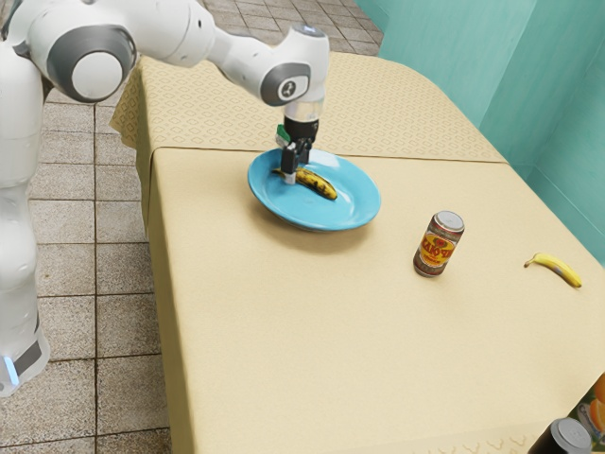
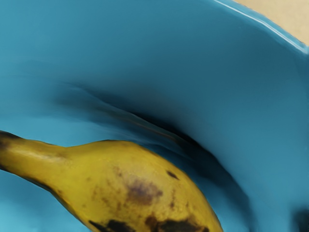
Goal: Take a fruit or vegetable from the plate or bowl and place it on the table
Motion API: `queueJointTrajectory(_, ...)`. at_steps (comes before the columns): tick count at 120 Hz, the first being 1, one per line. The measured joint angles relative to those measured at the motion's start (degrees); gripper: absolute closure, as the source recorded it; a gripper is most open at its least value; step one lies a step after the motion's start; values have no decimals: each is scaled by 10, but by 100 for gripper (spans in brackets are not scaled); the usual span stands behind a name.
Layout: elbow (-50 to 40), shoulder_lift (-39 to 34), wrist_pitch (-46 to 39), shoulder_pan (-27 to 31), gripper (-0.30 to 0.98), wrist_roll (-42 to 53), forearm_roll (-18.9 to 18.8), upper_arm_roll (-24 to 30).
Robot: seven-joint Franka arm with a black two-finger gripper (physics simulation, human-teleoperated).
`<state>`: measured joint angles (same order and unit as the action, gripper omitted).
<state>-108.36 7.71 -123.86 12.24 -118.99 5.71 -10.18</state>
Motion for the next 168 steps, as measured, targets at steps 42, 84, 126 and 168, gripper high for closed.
queueJointTrajectory(42, 28, 33, -9, -2, 0, 10, 0, 0)
queueJointTrajectory(84, 29, 35, -17, -8, 46, 12, 13, 0)
queueJointTrajectory(126, 26, 39, -33, -9, 32, 19, 49, 0)
queueJointTrajectory(168, 19, 40, -57, -15, 50, 29, 59, 0)
